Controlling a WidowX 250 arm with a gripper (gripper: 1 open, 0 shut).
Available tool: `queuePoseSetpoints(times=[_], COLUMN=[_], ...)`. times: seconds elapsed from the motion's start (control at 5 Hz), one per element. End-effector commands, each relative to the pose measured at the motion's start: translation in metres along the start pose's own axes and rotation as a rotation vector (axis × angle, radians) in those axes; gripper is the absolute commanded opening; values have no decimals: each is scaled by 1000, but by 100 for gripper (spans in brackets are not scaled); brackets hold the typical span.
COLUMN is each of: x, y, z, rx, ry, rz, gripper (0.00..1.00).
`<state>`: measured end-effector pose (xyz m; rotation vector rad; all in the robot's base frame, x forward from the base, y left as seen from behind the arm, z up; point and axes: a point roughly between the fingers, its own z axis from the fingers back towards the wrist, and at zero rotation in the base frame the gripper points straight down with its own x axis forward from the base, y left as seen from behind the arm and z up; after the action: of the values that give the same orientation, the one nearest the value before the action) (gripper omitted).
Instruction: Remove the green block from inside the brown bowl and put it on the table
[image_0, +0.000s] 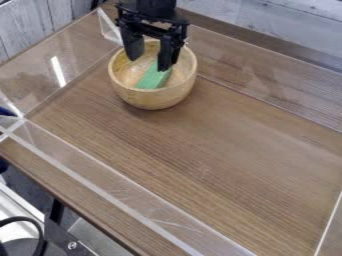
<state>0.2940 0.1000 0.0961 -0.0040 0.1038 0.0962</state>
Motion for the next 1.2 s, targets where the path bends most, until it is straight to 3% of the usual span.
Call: queuePoseSetpoints(times=[0.0, 1.0], x=[13, 32], y=[11, 22], z=[10, -12], rx=[22, 29], ry=[-56, -40], rz=[15, 45], gripper=[100, 100])
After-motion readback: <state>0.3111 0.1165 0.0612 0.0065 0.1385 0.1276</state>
